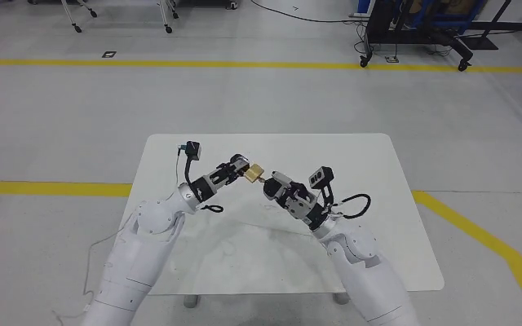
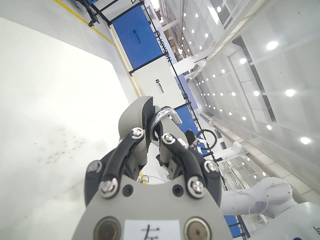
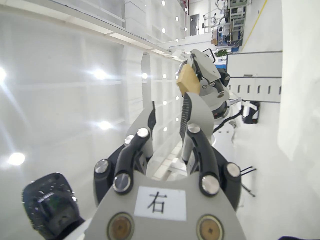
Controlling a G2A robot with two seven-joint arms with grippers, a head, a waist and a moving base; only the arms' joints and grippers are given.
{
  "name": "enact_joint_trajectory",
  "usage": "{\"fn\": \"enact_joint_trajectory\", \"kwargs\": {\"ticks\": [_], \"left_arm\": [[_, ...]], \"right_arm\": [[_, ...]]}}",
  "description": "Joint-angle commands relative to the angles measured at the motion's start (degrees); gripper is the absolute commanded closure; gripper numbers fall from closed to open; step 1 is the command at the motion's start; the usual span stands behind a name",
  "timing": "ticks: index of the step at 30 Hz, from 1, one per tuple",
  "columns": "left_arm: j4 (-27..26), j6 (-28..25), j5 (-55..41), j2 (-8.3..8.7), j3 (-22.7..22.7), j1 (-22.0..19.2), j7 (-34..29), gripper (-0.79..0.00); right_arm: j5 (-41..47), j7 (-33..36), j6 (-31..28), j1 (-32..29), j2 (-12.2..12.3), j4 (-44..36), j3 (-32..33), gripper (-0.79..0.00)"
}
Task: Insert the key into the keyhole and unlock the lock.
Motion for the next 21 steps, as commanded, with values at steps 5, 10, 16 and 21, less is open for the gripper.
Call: {"fn": "enact_joint_trajectory", "kwargs": {"ticks": [5, 10, 16, 21], "left_arm": [[1.25, 9.75, 7.2, -0.03, 3.59, -2.34, -3.35, 0.0], [3.09, 20.01, 18.05, -0.99, 11.61, -6.53, -6.34, 0.0], [11.53, 26.53, 21.57, -3.85, 20.68, -14.12, -7.82, 0.0], [19.63, 26.19, 20.53, -5.93, 24.33, -18.31, -7.98, -0.785]], "right_arm": [[-11.21, -11.2, -7.35, -9.39, 1.29, -9.68, 9.41, -0.785], [-12.45, -15.35, -9.35, -13.44, 1.56, -13.19, 13.24, -0.785], [-12.45, -15.35, -9.35, -13.44, 1.56, -13.19, 13.24, -0.785], [-12.45, -15.35, -9.35, -13.44, 1.56, -13.19, 13.24, -0.785]]}}
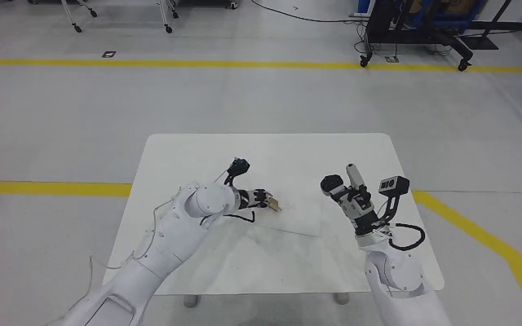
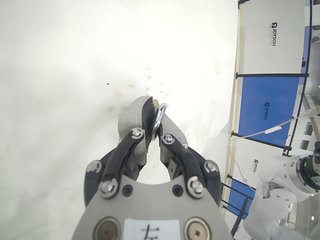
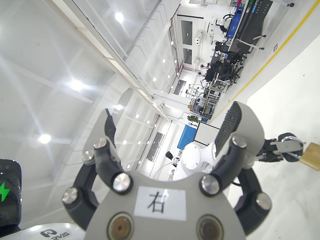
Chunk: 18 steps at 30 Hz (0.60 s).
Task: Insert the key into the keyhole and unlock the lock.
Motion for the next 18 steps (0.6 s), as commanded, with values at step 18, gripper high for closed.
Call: {"fn": "enact_joint_trajectory", "kwargs": {"ticks": [18], "left_arm": [[-37.07, -3.96, 12.02, 7.02, -24.43, 18.39, 5.76, -0.785]], "right_arm": [[-7.26, -8.22, -6.28, 3.58, -0.09, 2.69, 2.53, -0.785]]}}
